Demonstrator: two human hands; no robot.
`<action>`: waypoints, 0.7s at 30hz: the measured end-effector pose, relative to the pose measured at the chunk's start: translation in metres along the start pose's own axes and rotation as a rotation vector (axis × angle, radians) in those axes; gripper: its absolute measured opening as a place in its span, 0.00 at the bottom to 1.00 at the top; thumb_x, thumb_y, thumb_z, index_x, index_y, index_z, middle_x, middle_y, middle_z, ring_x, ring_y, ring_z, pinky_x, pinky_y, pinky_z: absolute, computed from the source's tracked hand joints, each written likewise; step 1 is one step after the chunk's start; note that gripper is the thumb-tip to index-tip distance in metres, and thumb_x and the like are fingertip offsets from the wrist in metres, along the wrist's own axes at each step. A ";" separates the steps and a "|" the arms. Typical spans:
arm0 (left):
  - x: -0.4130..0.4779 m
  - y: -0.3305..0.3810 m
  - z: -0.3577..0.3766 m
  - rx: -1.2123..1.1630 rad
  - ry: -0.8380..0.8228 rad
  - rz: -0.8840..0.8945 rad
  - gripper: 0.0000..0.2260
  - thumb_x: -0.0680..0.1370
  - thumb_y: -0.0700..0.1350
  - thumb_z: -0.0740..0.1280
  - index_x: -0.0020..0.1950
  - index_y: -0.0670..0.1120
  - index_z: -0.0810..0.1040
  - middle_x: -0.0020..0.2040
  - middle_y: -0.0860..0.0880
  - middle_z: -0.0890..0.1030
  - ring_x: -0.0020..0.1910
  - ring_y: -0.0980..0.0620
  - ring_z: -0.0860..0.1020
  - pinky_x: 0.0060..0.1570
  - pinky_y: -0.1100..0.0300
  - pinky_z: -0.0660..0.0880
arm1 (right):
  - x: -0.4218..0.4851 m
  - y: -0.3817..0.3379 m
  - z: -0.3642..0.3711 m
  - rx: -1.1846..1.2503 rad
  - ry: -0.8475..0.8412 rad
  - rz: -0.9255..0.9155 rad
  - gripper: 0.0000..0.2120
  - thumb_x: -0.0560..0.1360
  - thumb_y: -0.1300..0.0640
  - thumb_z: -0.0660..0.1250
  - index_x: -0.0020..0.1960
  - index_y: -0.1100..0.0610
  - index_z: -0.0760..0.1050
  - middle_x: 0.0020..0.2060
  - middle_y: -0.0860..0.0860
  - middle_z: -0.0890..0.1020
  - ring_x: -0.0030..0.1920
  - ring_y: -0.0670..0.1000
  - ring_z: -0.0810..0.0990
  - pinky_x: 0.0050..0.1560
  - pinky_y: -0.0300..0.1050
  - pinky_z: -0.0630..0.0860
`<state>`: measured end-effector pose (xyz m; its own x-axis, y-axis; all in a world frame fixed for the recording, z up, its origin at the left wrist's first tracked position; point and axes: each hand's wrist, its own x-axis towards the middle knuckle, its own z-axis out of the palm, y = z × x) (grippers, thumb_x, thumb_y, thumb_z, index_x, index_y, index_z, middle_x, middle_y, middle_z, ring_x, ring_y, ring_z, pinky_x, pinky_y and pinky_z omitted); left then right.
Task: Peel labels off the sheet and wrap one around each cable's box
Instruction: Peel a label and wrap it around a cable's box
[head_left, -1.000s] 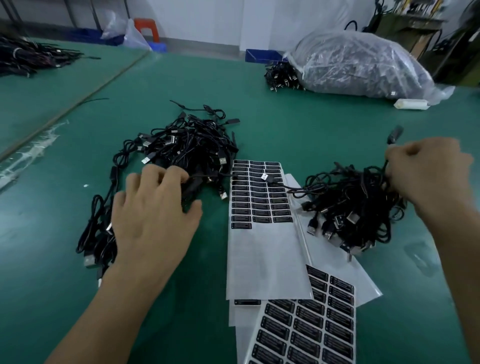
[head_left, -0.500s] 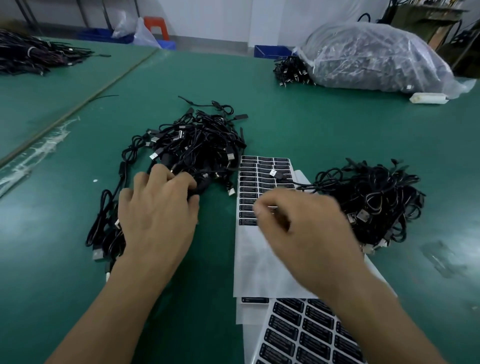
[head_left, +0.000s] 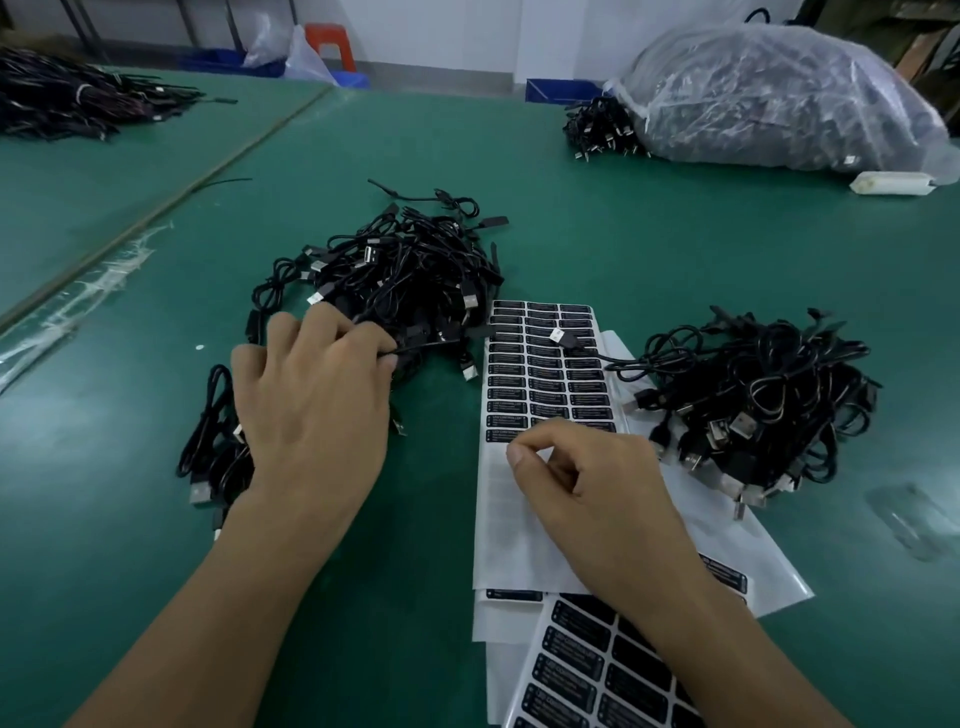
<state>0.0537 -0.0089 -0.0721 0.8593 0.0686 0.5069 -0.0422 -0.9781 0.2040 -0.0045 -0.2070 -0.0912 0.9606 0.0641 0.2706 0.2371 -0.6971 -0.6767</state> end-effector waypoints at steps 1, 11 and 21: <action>0.000 0.000 -0.001 -0.026 0.040 0.013 0.07 0.80 0.48 0.68 0.52 0.49 0.85 0.48 0.48 0.79 0.51 0.41 0.72 0.49 0.47 0.64 | 0.000 0.001 0.000 0.017 0.014 0.004 0.07 0.79 0.51 0.66 0.43 0.46 0.79 0.25 0.40 0.73 0.25 0.46 0.70 0.28 0.35 0.65; -0.001 0.011 -0.008 -0.286 0.349 0.435 0.12 0.82 0.49 0.66 0.48 0.46 0.86 0.48 0.46 0.81 0.49 0.46 0.70 0.50 0.50 0.64 | 0.010 0.004 -0.013 0.707 0.194 0.313 0.23 0.75 0.38 0.66 0.68 0.42 0.71 0.42 0.48 0.86 0.34 0.41 0.79 0.28 0.29 0.71; 0.001 0.006 -0.006 -0.361 0.284 0.435 0.09 0.82 0.48 0.67 0.50 0.47 0.85 0.50 0.48 0.80 0.49 0.45 0.73 0.50 0.49 0.66 | 0.016 0.015 -0.015 0.590 0.223 0.338 0.05 0.78 0.49 0.68 0.52 0.43 0.81 0.30 0.43 0.75 0.30 0.41 0.72 0.29 0.30 0.68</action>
<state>0.0515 -0.0135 -0.0651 0.5582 -0.2222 0.7994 -0.5691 -0.8037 0.1740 0.0118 -0.2274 -0.0864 0.9578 -0.2785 0.0714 0.0311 -0.1465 -0.9887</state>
